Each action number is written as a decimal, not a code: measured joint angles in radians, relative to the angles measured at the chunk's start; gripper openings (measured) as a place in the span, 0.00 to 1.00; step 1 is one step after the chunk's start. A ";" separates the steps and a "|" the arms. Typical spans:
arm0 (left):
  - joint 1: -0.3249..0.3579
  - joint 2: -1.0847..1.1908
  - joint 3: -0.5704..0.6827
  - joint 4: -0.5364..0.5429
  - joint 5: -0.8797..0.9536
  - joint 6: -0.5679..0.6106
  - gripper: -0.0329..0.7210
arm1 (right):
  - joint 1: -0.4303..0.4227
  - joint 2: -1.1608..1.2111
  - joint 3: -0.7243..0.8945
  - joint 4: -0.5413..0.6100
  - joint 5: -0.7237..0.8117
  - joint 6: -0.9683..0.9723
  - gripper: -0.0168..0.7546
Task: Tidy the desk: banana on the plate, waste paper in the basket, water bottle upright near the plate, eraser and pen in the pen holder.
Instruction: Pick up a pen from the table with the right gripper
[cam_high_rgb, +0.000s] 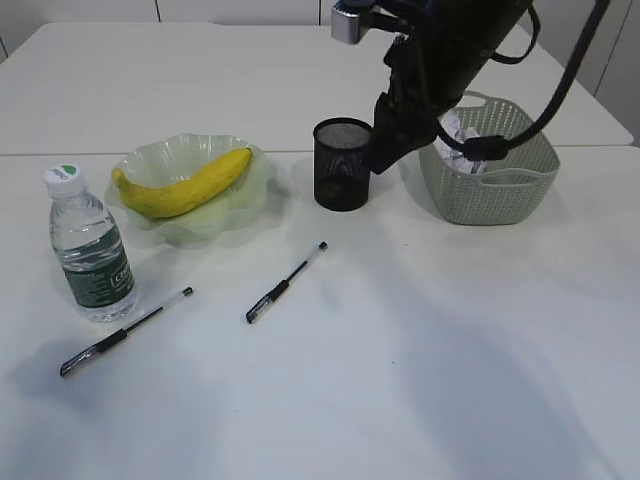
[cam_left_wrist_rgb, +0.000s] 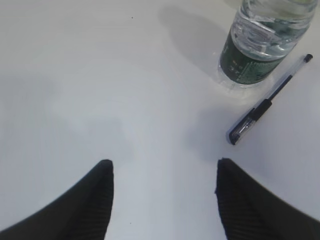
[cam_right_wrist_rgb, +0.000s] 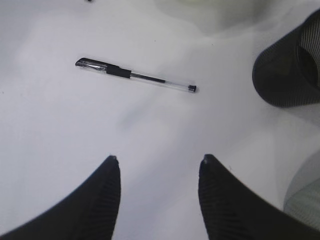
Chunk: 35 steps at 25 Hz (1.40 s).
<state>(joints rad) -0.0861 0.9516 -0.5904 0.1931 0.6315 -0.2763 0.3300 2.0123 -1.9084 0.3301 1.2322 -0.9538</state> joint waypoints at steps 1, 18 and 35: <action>0.000 0.000 0.000 -0.002 0.000 0.000 0.65 | 0.000 0.000 0.000 0.012 0.000 -0.047 0.51; 0.000 0.000 0.000 -0.002 0.000 0.000 0.63 | 0.066 0.118 -0.002 0.045 -0.002 -0.854 0.51; 0.000 0.000 0.000 -0.009 0.000 0.000 0.63 | 0.155 0.272 -0.002 0.074 -0.090 -1.025 0.51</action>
<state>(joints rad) -0.0861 0.9516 -0.5904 0.1842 0.6315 -0.2763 0.4848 2.2843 -1.9102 0.4040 1.1420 -1.9784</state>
